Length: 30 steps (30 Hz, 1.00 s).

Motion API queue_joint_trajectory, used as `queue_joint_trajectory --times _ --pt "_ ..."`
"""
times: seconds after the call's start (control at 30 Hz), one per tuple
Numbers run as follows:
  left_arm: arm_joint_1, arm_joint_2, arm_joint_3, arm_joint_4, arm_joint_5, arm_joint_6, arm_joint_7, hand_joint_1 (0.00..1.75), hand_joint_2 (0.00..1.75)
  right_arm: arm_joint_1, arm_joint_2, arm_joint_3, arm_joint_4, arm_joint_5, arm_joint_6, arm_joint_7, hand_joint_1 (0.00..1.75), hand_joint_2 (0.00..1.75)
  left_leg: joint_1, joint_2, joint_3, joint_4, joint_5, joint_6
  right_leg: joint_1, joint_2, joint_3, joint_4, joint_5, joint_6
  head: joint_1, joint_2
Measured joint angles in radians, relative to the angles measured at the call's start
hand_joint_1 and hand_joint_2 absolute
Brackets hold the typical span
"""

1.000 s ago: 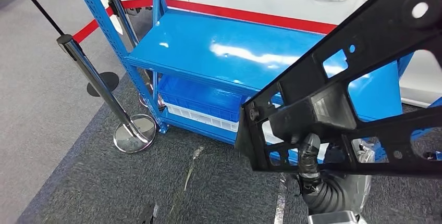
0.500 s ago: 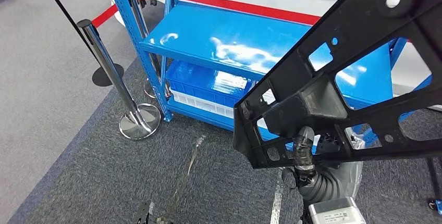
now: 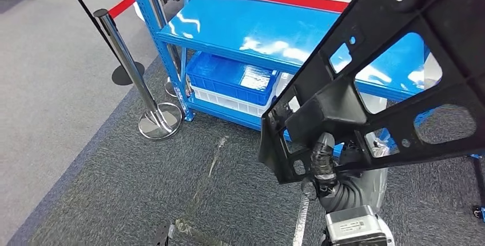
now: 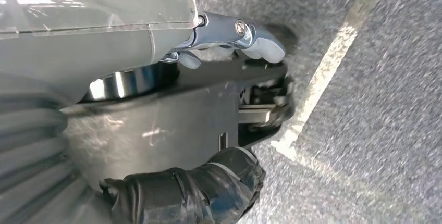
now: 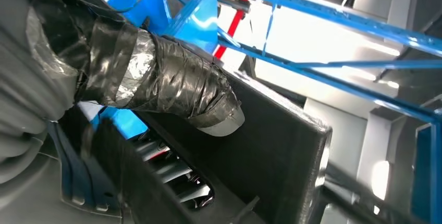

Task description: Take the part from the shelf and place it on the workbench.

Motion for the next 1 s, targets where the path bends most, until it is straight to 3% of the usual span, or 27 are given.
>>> queue_joint_trajectory --times 0.03,0.07,0.1,0.17,0.2,0.23,0.3,0.33,0.4,0.47,0.53,0.57,0.6,0.67,0.73,0.8,0.83,0.9,0.93,1.0 --pt "0.001 -0.001 0.000 0.000 -0.001 -0.001 0.000 0.00 1.75 0.000 0.000 0.001 0.002 0.002 0.000 0.000 1.75 1.75 0.000 0.000 0.008 0.016 0.000 0.001 0.001 -0.008 -0.006 0.000 0.005 0.000 0.000 0.000" --pt "0.001 -0.001 0.000 0.000 -0.002 -0.002 0.000 0.00 1.75 0.000 0.000 0.002 0.004 0.003 -0.001 0.001 1.75 1.75 0.000 0.002 0.036 -0.005 0.017 0.003 0.003 -0.015 -0.011 0.001 0.009 0.001 0.000 0.000" --pt "0.002 -0.001 0.000 0.000 -0.004 -0.002 0.002 0.00 1.75 0.000 0.000 0.003 0.005 0.005 -0.001 0.001 1.75 1.75 -0.001 0.007 0.079 -0.058 0.044 0.008 0.004 -0.024 -0.013 0.001 0.012 0.002 0.000 0.000" --pt "-0.001 -0.001 0.000 0.000 -0.010 0.000 0.015 0.00 1.75 0.001 0.002 0.004 0.006 0.011 -0.003 0.001 1.75 1.75 -0.010 0.039 0.167 -0.189 0.079 0.023 0.006 -0.041 -0.011 -0.001 0.015 0.005 0.000 0.000" --pt "-0.002 -0.001 0.000 0.000 -0.014 0.002 0.024 0.00 1.75 0.002 0.002 0.004 0.006 0.014 -0.004 0.001 1.75 1.75 -0.016 0.053 0.191 -0.231 0.086 0.031 0.007 -0.050 -0.010 -0.003 0.017 0.009 0.000 0.000" --pt "-0.003 -0.001 0.000 0.000 -0.017 0.003 0.033 0.00 1.75 0.006 0.003 0.004 0.006 0.016 -0.005 0.001 1.75 1.75 -0.022 0.061 0.198 -0.251 0.085 0.037 0.007 -0.059 -0.008 -0.006 0.020 0.013 -0.001 0.000" --pt "0.001 -0.001 0.000 0.000 -0.023 0.005 0.041 0.00 1.75 0.015 0.005 0.004 0.006 0.019 -0.006 0.000 1.75 1.75 -0.024 0.050 0.200 -0.269 0.097 0.049 0.008 -0.073 -0.002 -0.015 0.025 0.025 -0.002 0.000" --pt "0.003 -0.001 0.000 0.000 -0.026 0.005 0.042 0.00 1.75 0.020 0.007 0.004 0.005 0.020 -0.006 -0.001 1.75 1.75 -0.021 0.042 0.204 -0.282 0.105 0.052 0.008 -0.064 -0.001 -0.015 0.022 0.030 -0.002 0.000" --pt "0.002 -0.002 0.000 0.000 -0.030 0.008 0.042 0.00 1.75 0.031 0.009 0.004 0.002 0.021 -0.008 -0.003 1.75 1.75 -0.013 0.025 0.214 -0.305 0.123 0.061 0.009 -0.019 -0.020 0.034 -0.014 0.037 0.002 0.000" --pt "-0.001 -0.001 0.000 0.000 -0.032 0.011 0.043 0.00 1.75 0.046 0.009 0.004 -0.001 0.021 -0.010 -0.003 1.75 1.75 -0.011 0.007 0.206 -0.305 0.130 0.067 0.009 0.019 -0.073 0.154 -0.075 0.040 0.005 0.000" --pt "0.000 -0.001 0.000 0.000 -0.034 0.012 0.043 0.00 1.75 0.058 0.009 0.004 -0.001 0.021 -0.010 -0.002 1.75 1.75 -0.011 -0.016 0.196 -0.296 0.131 0.067 0.009 0.027 -0.110 0.233 -0.093 0.043 0.005 0.000" --pt "0.002 -0.002 0.000 0.000 -0.034 0.012 0.043 0.00 1.75 0.061 0.009 0.004 -0.001 0.021 -0.011 -0.002 1.75 1.75 -0.011 -0.028 0.192 -0.289 0.130 0.066 0.008 0.029 -0.103 0.220 -0.074 0.044 0.005 0.000" --pt "0.002 -0.002 0.000 0.000 -0.034 0.012 0.043 0.00 1.75 0.062 0.010 0.004 -0.001 0.021 -0.011 -0.002 1.75 1.75 -0.010 -0.041 0.188 -0.280 0.128 0.064 0.007 0.035 -0.081 0.171 -0.041 0.045 0.006 0.000" --pt "0.001 -0.002 0.000 0.000 -0.035 0.012 0.042 0.00 1.75 0.065 0.010 0.004 -0.002 0.021 -0.011 -0.002 1.75 1.75 -0.009 -0.065 0.173 -0.256 0.121 0.055 0.000 0.075 -0.026 0.054 0.004 0.044 0.005 0.000" --pt "-0.001 -0.002 0.000 0.000 -0.038 0.011 0.037 0.00 1.75 0.071 0.010 0.004 -0.005 0.030 -0.011 0.000 1.75 1.75 -0.008 -0.087 0.154 -0.241 0.118 0.043 -0.002 0.103 -0.005 0.004 0.008 0.040 0.004 0.000" --pt "0.002 -0.002 0.000 0.000 -0.047 0.012 0.029 0.00 1.75 0.077 0.011 0.004 -0.010 0.054 -0.011 0.006 1.75 1.75 -0.006 -0.104 0.143 -0.241 0.123 0.033 -0.001 0.087 -0.007 0.000 0.012 0.032 0.003 0.000" --pt "0.004 -0.002 -0.001 0.000 -0.051 0.016 0.025 0.00 1.75 0.079 0.012 0.004 -0.015 0.069 -0.011 0.012 1.75 1.75 -0.007 -0.096 0.138 -0.236 0.121 0.027 -0.003 0.076 -0.006 -0.003 0.014 0.026 0.002 0.000" --pt "0.005 -0.003 -0.001 0.000 -0.055 0.028 0.017 0.00 1.75 0.087 0.016 0.004 -0.029 0.095 -0.011 0.023 1.75 1.75 -0.006 -0.055 0.111 -0.186 0.091 0.015 -0.008 0.053 -0.004 -0.009 0.017 0.018 -0.006 0.000" --pt "0.003 -0.004 -0.002 0.000 -0.054 0.033 0.011 0.00 1.75 0.092 0.018 0.004 -0.036 0.104 -0.011 0.026 1.75 1.75 -0.005 -0.030 0.088 -0.135 0.064 0.008 -0.007 0.040 -0.003 -0.009 0.017 0.016 -0.010 0.000" --pt "0.002 -0.007 -0.002 0.000 -0.049 0.039 -0.006 0.00 1.75 0.108 0.022 0.003 -0.049 0.114 -0.011 0.026 1.75 1.75 0.003 -0.009 0.030 -0.017 0.015 -0.002 -0.007 0.013 -0.003 -0.009 0.016 0.014 -0.012 0.000"
